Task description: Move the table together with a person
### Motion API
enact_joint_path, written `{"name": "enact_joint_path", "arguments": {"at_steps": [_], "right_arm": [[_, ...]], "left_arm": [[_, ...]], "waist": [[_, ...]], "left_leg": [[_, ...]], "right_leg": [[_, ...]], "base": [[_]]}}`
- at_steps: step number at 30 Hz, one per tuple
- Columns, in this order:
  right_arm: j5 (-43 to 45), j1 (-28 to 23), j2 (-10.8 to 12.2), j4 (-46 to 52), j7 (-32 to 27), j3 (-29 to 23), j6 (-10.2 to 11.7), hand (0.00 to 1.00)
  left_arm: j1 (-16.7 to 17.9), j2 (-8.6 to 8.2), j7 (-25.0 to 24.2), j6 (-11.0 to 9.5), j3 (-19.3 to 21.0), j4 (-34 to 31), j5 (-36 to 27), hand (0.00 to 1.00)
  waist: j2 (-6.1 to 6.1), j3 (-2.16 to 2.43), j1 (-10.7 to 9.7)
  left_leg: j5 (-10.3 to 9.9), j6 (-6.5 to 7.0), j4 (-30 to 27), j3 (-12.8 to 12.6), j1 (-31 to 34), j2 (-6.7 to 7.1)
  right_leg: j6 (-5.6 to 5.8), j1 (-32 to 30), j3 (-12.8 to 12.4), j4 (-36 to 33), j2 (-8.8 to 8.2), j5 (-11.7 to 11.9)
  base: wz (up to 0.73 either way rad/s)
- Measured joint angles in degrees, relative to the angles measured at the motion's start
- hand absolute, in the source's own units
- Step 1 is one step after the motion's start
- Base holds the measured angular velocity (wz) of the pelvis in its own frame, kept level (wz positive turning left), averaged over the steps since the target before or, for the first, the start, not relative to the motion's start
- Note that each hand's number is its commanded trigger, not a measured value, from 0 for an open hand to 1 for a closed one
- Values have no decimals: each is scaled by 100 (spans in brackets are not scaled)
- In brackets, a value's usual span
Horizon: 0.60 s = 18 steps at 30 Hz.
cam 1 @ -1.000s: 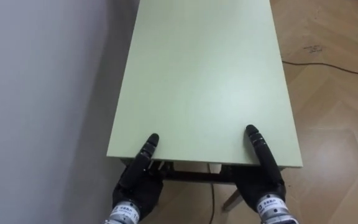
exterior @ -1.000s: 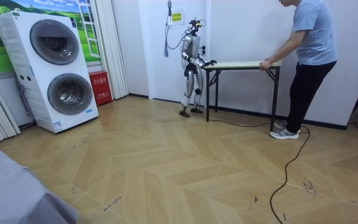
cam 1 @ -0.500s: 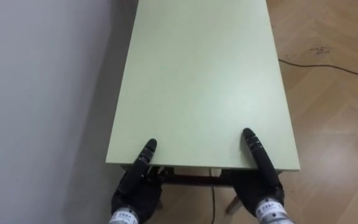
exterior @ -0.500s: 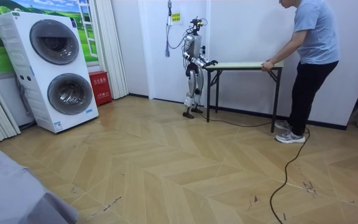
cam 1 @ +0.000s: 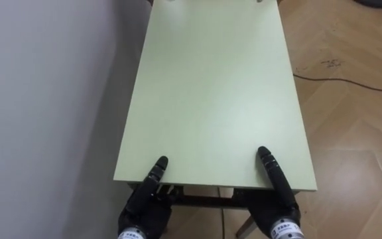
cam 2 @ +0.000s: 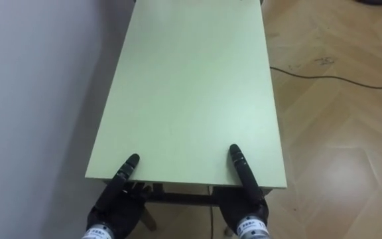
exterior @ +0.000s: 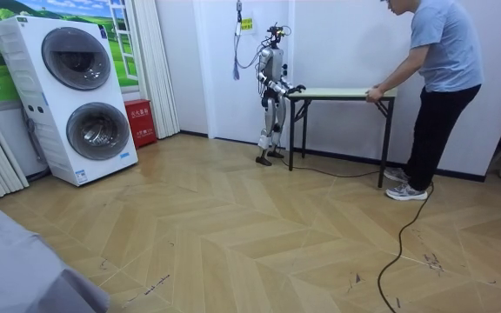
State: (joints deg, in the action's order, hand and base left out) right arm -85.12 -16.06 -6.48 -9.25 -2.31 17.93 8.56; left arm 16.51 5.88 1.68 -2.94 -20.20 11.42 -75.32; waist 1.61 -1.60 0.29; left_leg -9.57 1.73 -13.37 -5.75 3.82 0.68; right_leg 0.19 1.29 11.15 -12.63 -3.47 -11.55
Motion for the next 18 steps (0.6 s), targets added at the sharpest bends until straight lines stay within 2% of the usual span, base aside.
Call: {"name": "enact_joint_path", "arguments": {"at_steps": [6, 7, 11, 14, 18], "right_arm": [[69, 21, 56, -214, 92, -15, -42, 100], [135, 38, 117, -321, 127, -22, -42, 100], [284, 85, 319, -523, 129, -45, -73, 100], [357, 180, 380, -696, 133, -171, -122, 100], [472, 191, 419, -751, 175, -334, -242, 100]], "left_arm": [[-1, -72, -230, -4, 72, 294, 76, 100], [-1, -118, -298, -20, 87, 410, 121, 100], [-10, -120, -393, -61, 159, 616, 125, 100], [-157, -218, -552, -81, 202, 943, 291, 100], [-349, -246, -858, -70, 257, 1358, 366, 100]], "waist": [[-38, 35, -12], [-65, 73, -12], [-76, 109, -22], [-55, 99, -21], [11, 98, -20]], "left_leg": [[-3, 5, 7, -1, -47, 0], [-3, 6, 36, -1, -74, 1], [-12, 18, 77, -1, -166, 7], [-27, 40, 101, 1, -251, 11], [-33, 49, 128, -2, -292, 15]], "right_leg": [[9, 75, -3, 11, 6, 6], [13, 86, -11, 12, 8, 8], [42, 209, -20, 99, 16, 26], [83, 299, -15, 122, 18, 57], [99, 324, -40, 130, 19, 76]], "base": [[3], [0], [5], [3], [-2]]}}
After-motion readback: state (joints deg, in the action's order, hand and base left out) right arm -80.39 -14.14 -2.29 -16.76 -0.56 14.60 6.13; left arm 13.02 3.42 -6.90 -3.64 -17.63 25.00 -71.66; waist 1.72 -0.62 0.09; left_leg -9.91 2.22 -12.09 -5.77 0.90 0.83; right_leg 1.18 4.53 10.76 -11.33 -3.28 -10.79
